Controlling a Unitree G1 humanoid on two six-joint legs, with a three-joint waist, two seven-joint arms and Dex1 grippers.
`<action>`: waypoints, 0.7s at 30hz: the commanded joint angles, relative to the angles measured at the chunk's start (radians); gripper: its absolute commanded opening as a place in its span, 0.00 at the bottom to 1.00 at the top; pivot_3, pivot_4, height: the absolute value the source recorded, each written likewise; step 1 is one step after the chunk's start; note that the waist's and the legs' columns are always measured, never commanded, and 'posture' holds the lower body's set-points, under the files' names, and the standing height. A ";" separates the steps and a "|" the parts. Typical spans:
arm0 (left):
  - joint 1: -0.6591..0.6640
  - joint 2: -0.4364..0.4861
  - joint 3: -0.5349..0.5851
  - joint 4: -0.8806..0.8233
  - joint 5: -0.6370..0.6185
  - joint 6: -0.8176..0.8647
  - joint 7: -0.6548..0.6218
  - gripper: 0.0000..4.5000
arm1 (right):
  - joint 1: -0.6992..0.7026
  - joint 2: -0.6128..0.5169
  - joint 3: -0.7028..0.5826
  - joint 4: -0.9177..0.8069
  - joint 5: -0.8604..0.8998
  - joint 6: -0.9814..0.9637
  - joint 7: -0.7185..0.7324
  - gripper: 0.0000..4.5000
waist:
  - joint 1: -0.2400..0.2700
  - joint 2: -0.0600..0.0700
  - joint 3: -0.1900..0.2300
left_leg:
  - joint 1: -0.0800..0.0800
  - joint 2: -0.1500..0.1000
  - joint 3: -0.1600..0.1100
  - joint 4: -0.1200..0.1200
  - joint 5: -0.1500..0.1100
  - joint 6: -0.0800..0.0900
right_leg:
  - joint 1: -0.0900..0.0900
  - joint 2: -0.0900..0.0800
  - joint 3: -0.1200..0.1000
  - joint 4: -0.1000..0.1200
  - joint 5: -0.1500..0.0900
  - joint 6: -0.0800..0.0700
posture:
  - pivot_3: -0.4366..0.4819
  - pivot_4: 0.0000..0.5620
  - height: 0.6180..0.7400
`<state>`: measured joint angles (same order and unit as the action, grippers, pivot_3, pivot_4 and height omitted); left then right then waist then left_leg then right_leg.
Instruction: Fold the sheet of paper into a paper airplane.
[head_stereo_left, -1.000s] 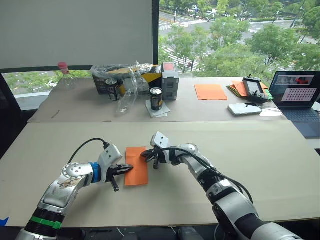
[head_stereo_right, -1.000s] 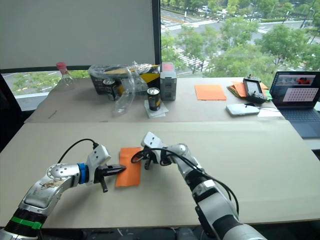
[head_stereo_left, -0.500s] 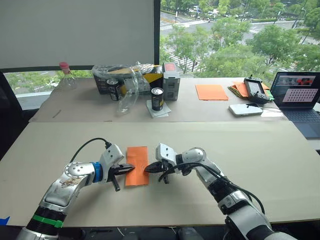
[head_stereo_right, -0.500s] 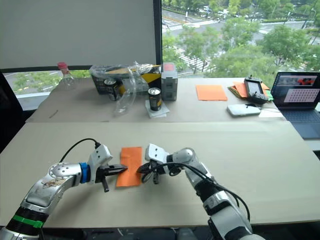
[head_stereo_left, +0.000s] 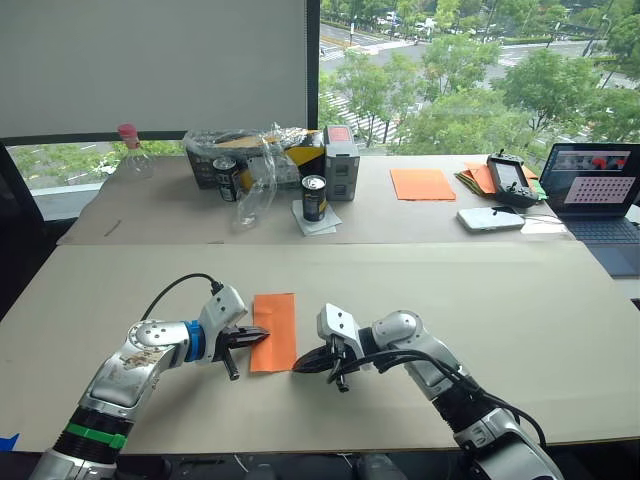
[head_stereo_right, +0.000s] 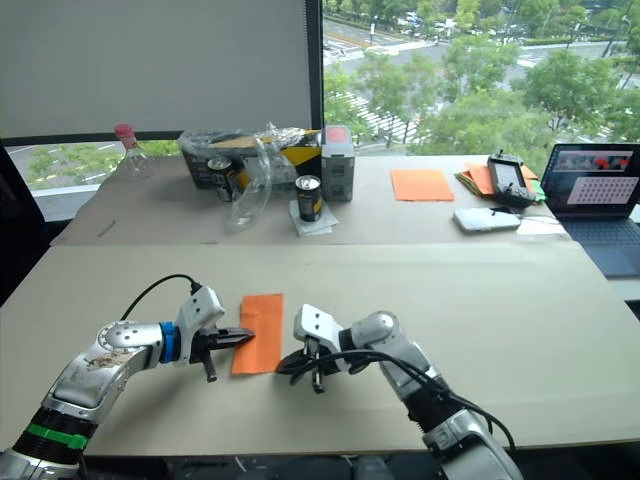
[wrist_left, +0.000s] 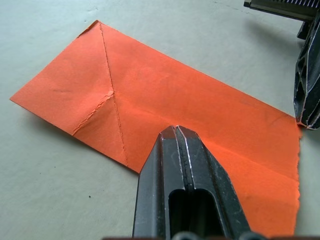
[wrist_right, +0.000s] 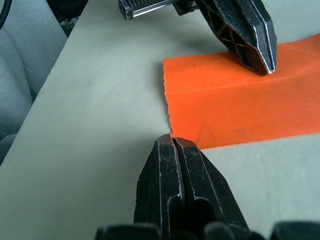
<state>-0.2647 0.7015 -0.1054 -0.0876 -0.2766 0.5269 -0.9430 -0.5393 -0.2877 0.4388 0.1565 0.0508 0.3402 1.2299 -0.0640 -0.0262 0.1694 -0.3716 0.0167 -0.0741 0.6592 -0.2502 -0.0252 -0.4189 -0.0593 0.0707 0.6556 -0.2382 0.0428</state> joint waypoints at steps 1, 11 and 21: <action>0.003 0.009 0.018 -0.008 -0.003 -0.005 -0.002 0.00 | -0.020 -0.038 -0.007 -0.040 0.010 0.061 0.001 0.01 | 0.001 0.000 0.000 | 0.000 0.000 0.000 0.000 0.000 0.000 | 0.000 0.000 0.000 0.000 0.000 0.000 | 0.48 0.27 0.92; 0.028 -0.015 0.153 -0.031 -0.076 -0.114 0.000 0.00 | -0.107 0.003 -0.161 0.013 0.124 0.022 -0.083 0.01 | 0.003 -0.001 0.001 | -0.006 0.000 -0.002 0.000 0.000 0.000 | -0.004 0.000 -0.002 -0.001 0.000 0.000 | 0.48 0.27 0.92; 0.077 0.016 0.232 -0.036 -0.086 -0.119 0.014 0.00 | -0.177 0.048 -0.117 0.136 0.060 -0.080 -0.138 0.01 | -0.003 0.000 0.001 | -0.008 0.000 -0.002 0.000 0.000 0.000 | -0.006 0.000 -0.002 -0.001 0.000 -0.001 | 0.48 0.27 0.92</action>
<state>-0.1906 0.7043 0.1013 -0.1020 -0.3562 0.4213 -0.9249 -0.6923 -0.2321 0.3388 0.3070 0.1080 0.2873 1.0954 -0.0673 -0.0263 0.1708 -0.3796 0.0168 -0.0761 0.6595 -0.2499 -0.0257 -0.4250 -0.0597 0.0688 0.6548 -0.2379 0.0423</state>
